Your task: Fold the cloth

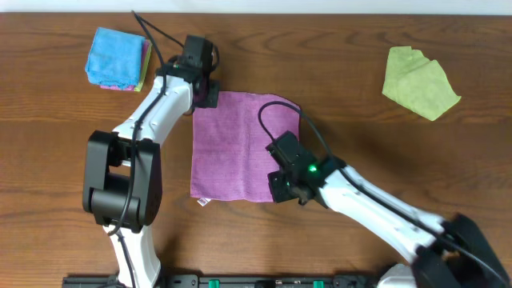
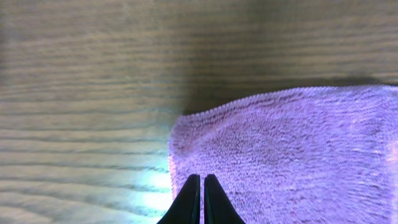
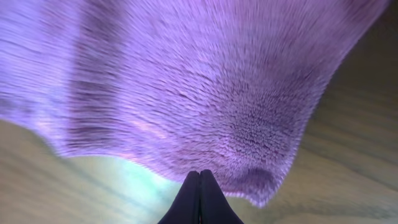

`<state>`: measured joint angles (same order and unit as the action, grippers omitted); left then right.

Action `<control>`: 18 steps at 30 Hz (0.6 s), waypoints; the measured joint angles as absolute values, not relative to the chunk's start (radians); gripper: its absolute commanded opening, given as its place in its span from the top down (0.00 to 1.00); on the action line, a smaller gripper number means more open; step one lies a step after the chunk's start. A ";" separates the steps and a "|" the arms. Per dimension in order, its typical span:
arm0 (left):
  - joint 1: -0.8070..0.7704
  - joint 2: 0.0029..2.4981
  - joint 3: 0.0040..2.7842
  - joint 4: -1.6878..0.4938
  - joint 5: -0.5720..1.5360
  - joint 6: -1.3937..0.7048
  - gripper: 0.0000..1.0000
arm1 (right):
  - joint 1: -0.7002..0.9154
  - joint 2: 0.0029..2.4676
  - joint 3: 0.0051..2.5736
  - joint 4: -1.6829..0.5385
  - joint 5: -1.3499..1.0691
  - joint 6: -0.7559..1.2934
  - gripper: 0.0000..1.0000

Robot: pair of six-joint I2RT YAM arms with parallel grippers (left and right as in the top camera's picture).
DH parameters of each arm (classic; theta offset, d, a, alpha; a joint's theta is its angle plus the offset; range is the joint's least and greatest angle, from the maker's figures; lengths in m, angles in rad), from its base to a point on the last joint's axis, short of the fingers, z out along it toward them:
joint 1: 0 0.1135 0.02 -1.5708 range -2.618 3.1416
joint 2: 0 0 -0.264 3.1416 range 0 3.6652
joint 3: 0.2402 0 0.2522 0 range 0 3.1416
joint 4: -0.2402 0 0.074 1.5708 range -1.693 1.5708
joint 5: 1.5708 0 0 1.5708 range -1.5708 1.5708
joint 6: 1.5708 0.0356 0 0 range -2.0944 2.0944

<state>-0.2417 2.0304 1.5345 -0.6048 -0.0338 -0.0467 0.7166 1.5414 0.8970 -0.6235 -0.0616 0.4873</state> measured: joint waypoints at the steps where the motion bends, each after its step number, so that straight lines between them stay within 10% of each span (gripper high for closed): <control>1: -0.242 2.030 1.560 -0.640 -0.034 -0.047 0.94 | 0.717 1.517 0.897 -0.624 -0.054 0.487 0.98; 18: -0.099 1.586 1.459 -0.923 0.163 -0.083 0.94 | 0.474 1.197 0.897 -0.812 -0.060 0.448 0.63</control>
